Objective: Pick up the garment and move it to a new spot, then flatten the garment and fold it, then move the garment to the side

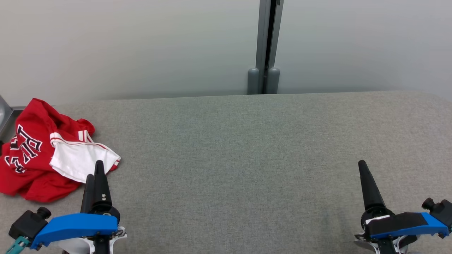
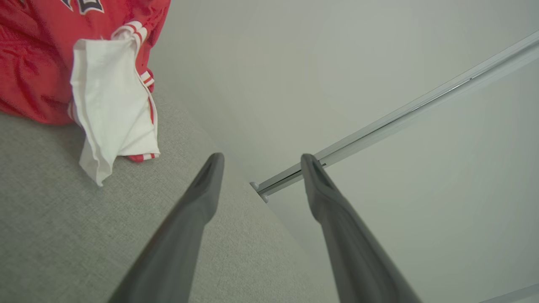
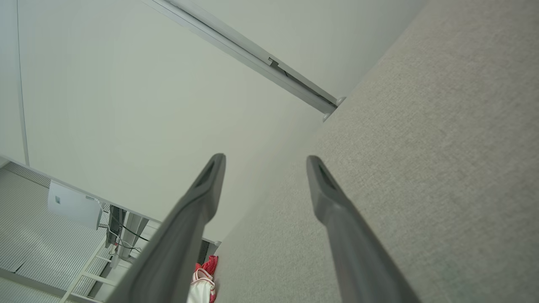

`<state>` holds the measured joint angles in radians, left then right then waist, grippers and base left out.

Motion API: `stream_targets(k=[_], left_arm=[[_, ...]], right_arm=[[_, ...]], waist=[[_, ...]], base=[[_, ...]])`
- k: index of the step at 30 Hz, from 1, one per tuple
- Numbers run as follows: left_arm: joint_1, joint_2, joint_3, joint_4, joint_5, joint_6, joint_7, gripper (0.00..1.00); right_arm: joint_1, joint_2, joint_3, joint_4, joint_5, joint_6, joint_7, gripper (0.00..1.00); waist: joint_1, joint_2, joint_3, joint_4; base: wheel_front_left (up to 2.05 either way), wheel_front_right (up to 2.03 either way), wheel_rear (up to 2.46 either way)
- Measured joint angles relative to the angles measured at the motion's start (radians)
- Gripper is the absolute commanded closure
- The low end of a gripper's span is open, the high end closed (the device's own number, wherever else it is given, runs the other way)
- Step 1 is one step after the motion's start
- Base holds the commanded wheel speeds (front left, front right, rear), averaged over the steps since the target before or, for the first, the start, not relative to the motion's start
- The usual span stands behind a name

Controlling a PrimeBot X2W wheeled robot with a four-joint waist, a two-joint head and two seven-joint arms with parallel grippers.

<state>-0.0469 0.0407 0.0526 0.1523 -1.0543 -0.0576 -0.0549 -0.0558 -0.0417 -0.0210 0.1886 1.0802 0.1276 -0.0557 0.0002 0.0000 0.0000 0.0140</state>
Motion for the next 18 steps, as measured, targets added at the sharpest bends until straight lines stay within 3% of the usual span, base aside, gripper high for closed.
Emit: stream_targets(k=[18], left_arm=[[0.017,0.002,-0.045,0.003,0.331,0.031,-0.055,0.0]], right_arm=[[0.005,-0.001,0.039,0.005,-0.273,0.0,-0.057,0.0]], waist=[[-0.0002,0.0,-0.006,0.011]], base=[[0.0,0.0,0.0]])
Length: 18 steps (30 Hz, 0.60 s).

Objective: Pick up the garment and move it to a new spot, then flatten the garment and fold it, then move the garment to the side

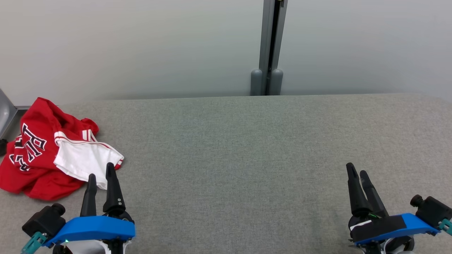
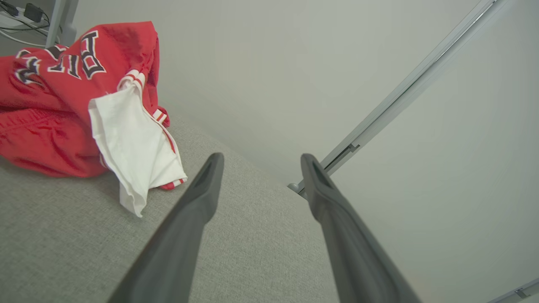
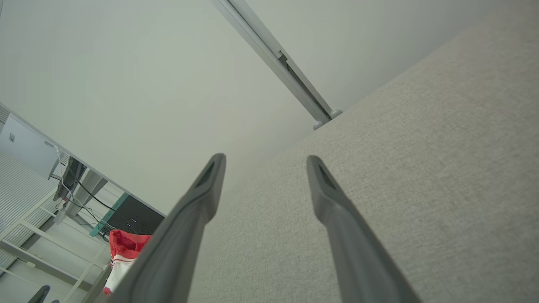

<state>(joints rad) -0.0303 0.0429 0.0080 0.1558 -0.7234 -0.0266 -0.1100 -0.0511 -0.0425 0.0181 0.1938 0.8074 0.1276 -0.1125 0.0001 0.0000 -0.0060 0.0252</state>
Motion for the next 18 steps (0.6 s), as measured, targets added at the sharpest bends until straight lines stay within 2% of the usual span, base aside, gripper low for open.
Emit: stream_targets(k=[18], left_arm=[[0.0,0.008,-0.039,0.005,0.247,0.021,-0.05,0.0]], right_arm=[[0.007,-0.001,0.014,-0.011,-0.223,0.001,-0.047,0.0]], waist=[[0.0,0.0001,0.0,0.008]], base=[[0.0,0.0,0.0]])
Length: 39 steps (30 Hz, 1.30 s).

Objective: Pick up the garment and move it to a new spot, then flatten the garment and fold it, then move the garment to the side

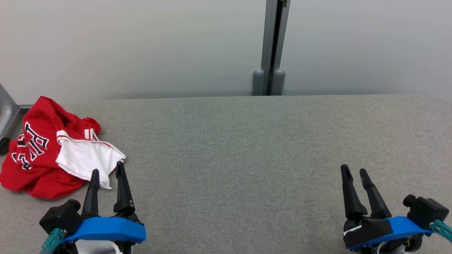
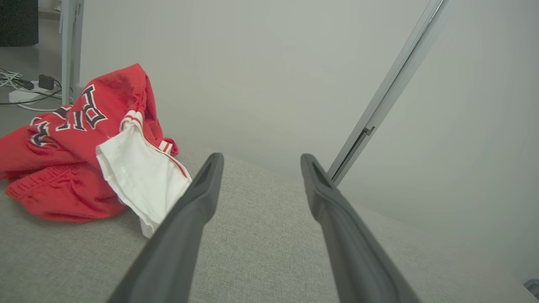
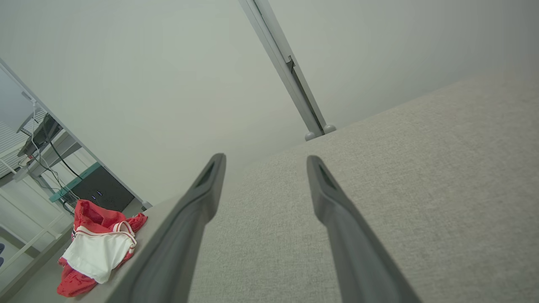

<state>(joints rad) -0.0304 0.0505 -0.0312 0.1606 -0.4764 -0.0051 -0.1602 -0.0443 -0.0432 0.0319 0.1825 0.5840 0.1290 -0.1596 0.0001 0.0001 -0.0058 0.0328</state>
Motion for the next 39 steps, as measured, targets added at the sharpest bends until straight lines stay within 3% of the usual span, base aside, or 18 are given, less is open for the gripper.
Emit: stream_targets(k=[39], left_arm=[[0.0,0.017,-0.059,0.056,0.346,0.042,-0.081,0.0]], right_arm=[[0.005,-0.002,-0.022,0.041,-0.402,0.0,-0.081,0.0]], waist=[[0.0,0.0,-0.007,0.019]], base=[[0.0,0.0,0.0]])
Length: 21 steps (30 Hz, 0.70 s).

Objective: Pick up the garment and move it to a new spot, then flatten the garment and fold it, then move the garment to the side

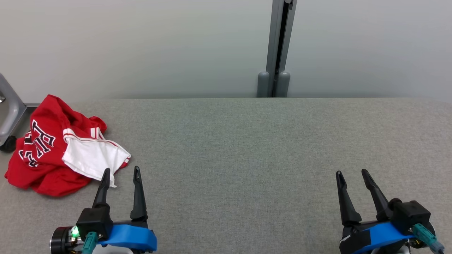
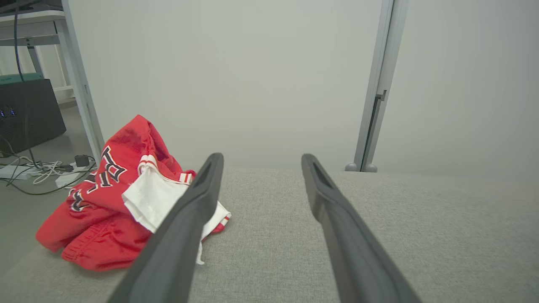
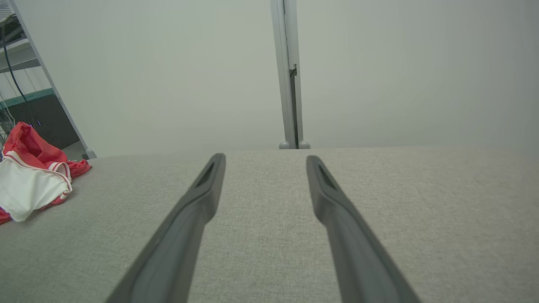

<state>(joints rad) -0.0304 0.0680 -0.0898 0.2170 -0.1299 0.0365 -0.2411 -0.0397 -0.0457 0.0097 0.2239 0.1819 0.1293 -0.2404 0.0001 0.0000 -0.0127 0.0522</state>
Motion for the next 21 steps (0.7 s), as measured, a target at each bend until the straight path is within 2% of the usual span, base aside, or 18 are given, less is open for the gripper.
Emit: stream_targets(k=[12,21], left_arm=[[-0.002,0.0,-0.018,0.023,0.053,0.002,-0.021,0.0],[-0.002,-0.002,-0.018,0.032,0.024,-0.001,-0.021,0.0]], right_arm=[[-0.001,-0.001,0.003,0.013,-0.068,0.0,-0.007,0.0],[-0.001,-0.001,0.006,0.023,-0.046,0.0,-0.003,0.0]], waist=[[0.0,0.0,0.0,0.006],[-0.0001,0.0001,-0.003,0.009]], base=[[0.0,0.0,0.0],[0.0,0.0,0.0]])
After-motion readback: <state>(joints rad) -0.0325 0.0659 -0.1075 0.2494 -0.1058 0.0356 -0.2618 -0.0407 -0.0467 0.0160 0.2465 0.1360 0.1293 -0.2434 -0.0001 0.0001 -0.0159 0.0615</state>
